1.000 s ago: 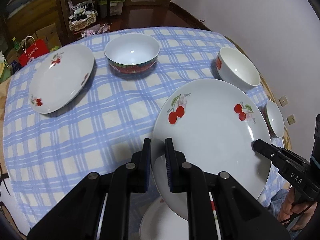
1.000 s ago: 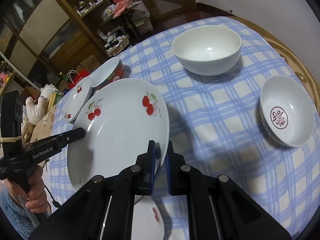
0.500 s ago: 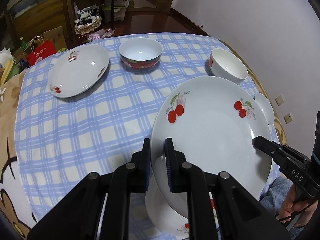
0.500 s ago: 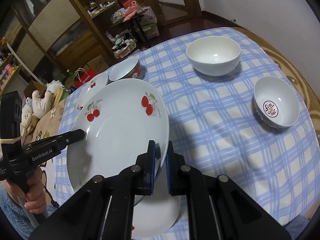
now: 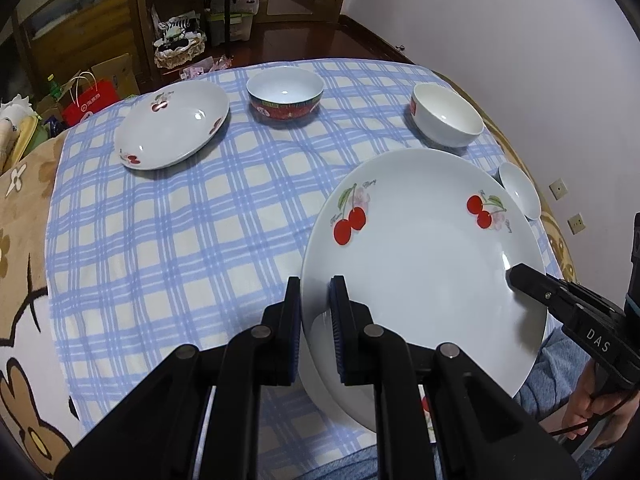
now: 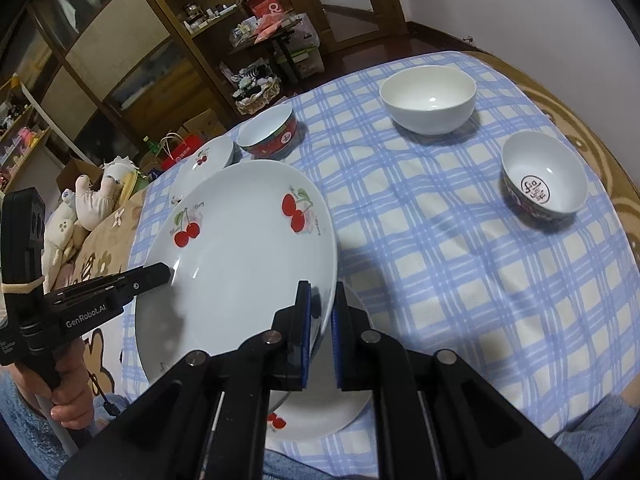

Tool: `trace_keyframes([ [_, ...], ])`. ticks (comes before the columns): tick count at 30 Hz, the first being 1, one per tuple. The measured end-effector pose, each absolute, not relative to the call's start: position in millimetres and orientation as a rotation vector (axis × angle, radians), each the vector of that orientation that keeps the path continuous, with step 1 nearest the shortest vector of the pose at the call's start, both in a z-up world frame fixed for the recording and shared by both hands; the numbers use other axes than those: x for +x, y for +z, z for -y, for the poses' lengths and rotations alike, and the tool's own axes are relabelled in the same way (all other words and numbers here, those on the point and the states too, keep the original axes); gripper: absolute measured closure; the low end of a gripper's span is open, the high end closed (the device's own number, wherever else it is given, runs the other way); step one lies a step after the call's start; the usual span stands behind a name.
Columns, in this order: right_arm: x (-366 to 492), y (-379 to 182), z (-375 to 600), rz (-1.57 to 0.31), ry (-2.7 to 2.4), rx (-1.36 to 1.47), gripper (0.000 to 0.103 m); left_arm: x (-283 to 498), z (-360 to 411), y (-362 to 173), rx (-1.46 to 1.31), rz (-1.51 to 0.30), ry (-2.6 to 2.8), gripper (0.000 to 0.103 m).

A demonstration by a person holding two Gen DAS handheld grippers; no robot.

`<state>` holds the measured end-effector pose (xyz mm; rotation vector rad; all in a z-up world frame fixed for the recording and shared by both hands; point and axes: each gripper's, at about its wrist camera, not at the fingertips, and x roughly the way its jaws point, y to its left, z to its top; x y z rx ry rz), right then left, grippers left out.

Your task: Organize plates and bowls

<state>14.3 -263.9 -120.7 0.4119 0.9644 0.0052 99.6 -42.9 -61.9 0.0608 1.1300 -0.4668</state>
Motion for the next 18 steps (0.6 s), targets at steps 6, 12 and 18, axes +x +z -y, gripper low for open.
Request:
trace_keyframes([
  [6, 3.3, -121.0, 257.4, -0.961, 0.011, 0.402, 0.093, 83.3, 34.9, -63.3, 0.054, -1.126, -0.459, 0.089],
  [12, -3.8, -121.5, 250.6, -0.958, 0.021, 0.386, 0.093, 73.7, 27.7, -65.7, 0.044, -1.121, -0.447, 0.089],
  [18, -6.2, -127.3, 246.4, -0.97, 0.028, 0.365, 0.093, 69.6, 23.9, -73.4, 0.03, -1.129, -0.441, 0.089],
])
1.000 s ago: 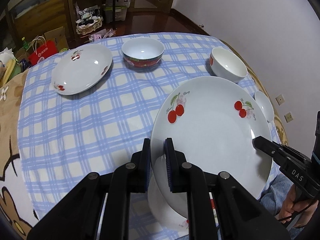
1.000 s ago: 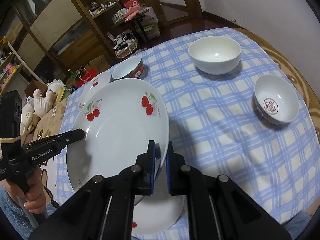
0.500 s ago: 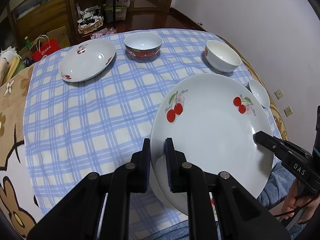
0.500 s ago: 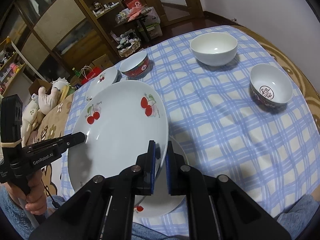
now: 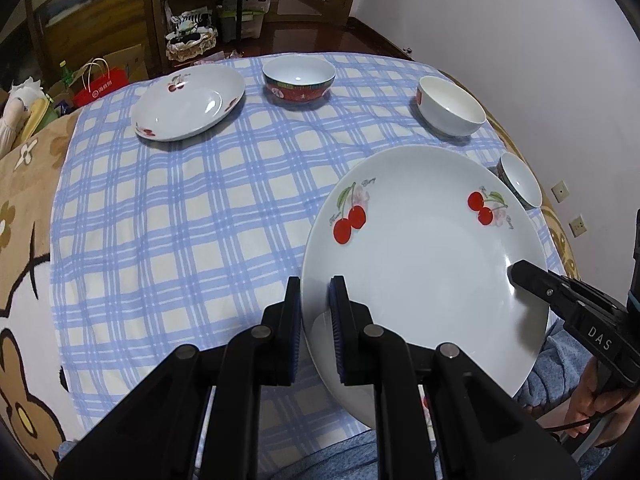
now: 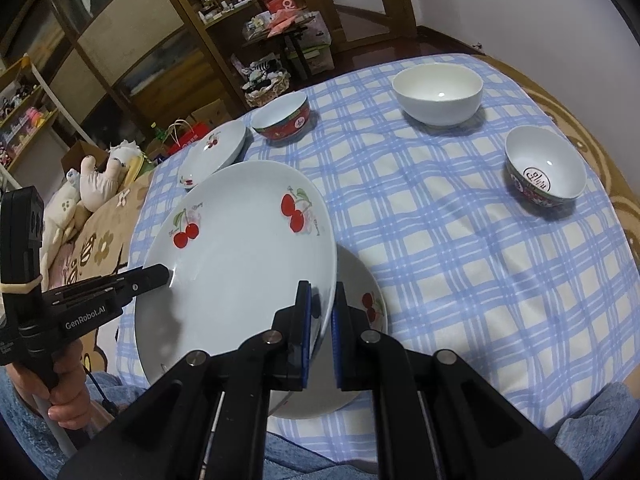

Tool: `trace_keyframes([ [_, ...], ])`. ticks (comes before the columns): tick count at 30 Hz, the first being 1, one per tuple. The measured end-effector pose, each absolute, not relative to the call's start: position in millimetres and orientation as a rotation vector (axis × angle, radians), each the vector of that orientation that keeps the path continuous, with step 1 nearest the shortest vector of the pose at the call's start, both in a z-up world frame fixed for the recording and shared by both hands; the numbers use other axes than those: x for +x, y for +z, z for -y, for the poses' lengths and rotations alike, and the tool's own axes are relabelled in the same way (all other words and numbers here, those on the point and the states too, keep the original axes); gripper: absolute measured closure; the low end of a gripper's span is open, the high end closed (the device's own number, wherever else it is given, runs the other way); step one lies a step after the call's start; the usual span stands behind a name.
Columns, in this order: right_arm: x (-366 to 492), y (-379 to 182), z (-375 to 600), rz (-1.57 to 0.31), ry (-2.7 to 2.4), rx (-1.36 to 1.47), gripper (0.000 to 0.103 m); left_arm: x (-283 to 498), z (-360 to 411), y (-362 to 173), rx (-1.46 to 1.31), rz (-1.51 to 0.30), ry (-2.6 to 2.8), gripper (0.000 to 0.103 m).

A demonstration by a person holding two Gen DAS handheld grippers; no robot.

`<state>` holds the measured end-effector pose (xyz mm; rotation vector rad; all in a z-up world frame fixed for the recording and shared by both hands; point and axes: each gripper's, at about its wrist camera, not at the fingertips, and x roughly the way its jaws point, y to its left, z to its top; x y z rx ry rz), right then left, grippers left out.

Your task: Organize plates and bowls

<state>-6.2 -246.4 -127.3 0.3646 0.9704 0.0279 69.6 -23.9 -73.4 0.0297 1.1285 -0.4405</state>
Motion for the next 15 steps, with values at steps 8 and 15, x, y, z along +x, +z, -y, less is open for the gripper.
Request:
trace_keyframes([
  [8, -0.6, -142.4, 246.0, -1.012, 0.017, 0.35, 0.093, 71.9, 25.4, -96.7, 0.022, -1.167, -0.433, 0.089],
  [15, 8.9, -161.8, 244.4, -1.061, 0.024, 0.353, 0.093, 77.8, 23.8, -117.3, 0.032, -1.196, -0.405, 0.088],
])
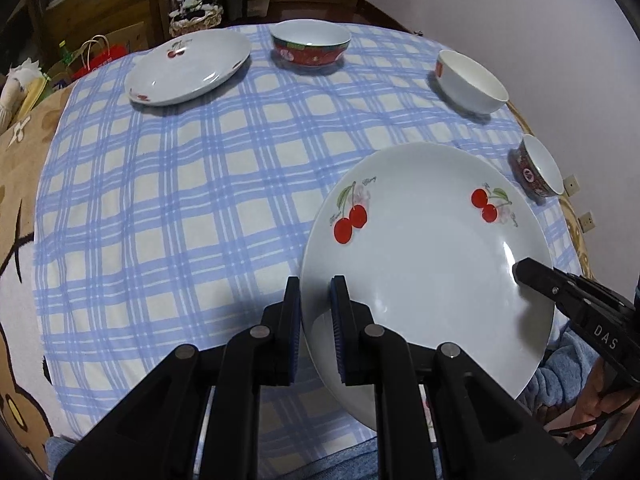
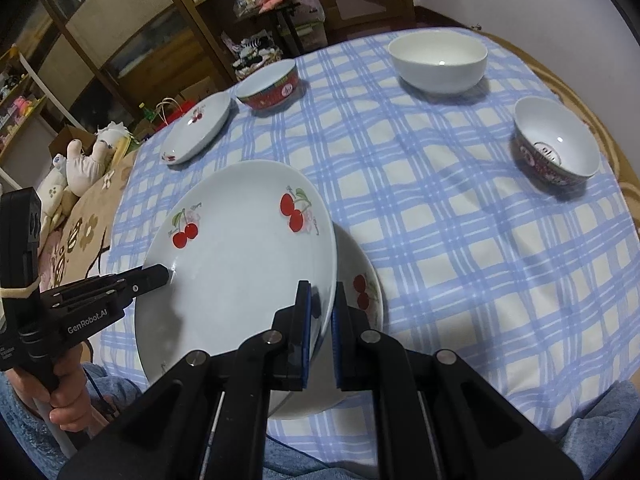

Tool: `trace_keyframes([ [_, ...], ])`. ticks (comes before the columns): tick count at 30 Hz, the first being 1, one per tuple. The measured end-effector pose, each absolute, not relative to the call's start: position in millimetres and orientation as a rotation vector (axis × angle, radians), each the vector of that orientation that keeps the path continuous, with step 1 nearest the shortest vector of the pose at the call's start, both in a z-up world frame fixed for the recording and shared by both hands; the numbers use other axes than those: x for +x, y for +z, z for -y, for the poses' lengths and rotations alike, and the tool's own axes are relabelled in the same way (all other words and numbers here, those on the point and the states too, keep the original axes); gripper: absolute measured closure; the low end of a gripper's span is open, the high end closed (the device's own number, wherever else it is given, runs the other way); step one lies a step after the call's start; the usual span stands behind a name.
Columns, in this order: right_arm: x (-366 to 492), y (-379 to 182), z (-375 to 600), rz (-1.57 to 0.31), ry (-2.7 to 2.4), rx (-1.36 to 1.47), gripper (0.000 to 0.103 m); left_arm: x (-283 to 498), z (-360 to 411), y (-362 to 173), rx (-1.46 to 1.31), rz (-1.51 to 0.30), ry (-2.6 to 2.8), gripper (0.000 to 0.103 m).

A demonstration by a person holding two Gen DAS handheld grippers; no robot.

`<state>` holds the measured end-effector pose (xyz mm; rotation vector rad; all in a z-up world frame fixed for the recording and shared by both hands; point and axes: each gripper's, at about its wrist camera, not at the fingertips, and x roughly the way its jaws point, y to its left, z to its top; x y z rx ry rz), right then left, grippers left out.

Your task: Organize plates and bowls

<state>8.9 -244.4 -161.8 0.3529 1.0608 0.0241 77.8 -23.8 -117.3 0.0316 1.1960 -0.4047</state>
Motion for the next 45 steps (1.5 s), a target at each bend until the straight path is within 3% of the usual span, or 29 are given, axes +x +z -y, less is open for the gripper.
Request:
trace_keyframes([
  [45, 24.4, -186.7, 240.7, -1.122, -0.003, 0.328, 0.093, 80.5, 28.7, -146.6, 0.085, -1.243, -0.38, 0.089],
])
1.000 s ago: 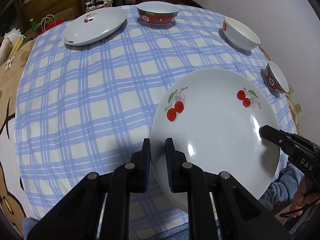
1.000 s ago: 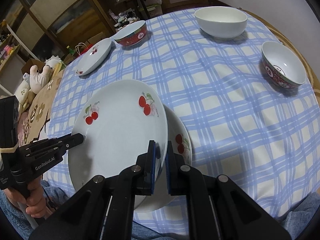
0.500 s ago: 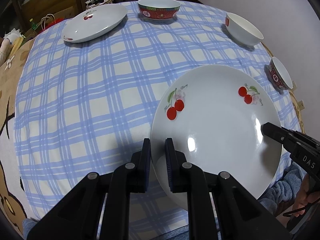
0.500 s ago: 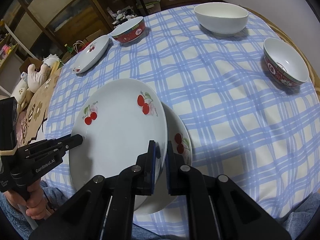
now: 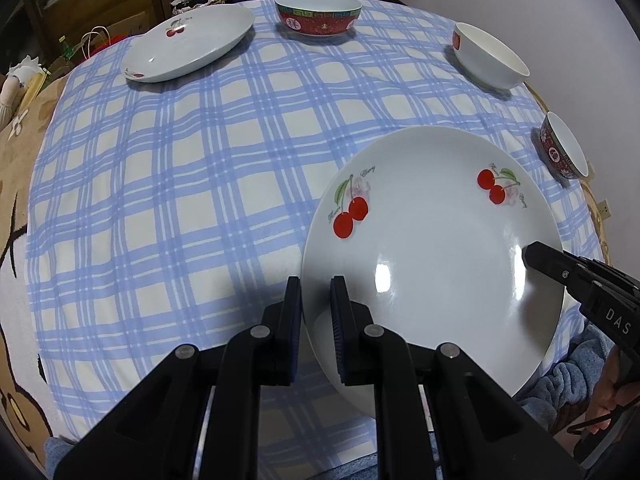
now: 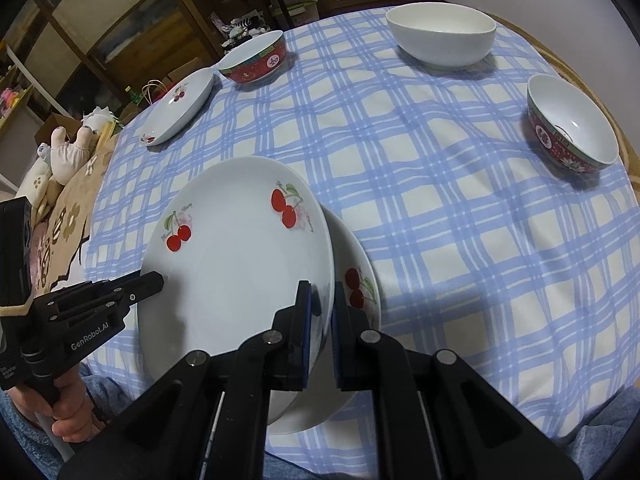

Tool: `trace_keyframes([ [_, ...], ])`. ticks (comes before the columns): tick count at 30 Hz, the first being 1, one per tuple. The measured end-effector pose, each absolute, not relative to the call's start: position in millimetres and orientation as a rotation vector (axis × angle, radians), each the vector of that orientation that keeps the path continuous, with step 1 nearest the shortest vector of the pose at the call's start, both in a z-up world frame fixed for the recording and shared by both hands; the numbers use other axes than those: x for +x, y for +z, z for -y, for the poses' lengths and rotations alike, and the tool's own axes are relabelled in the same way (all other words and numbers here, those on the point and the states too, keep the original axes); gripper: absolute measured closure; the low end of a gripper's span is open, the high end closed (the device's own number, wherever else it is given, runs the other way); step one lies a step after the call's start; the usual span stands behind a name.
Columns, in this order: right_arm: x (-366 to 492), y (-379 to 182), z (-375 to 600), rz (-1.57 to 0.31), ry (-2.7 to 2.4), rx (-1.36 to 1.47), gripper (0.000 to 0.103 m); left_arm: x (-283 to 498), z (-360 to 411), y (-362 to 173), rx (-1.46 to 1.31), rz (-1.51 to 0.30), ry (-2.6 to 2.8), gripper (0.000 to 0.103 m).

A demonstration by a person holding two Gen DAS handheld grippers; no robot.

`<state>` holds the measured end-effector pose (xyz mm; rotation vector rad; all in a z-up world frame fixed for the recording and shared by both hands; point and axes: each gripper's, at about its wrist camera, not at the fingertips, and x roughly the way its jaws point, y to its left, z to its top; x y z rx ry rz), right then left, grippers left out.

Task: Organize plates and bowls
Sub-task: 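Stack the two held cherry plates together and lower them toward the tablecloth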

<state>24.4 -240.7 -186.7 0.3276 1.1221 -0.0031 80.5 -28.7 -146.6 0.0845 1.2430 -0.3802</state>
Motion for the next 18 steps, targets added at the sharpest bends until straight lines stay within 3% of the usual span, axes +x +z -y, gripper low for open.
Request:
trace_keyframes([
  [18, 28.1, -189.5, 241.8, -1.129, -0.02, 0.309, 0.093, 79.2, 33.1, -151.5, 0.108, -1.249, -0.38, 0.089],
])
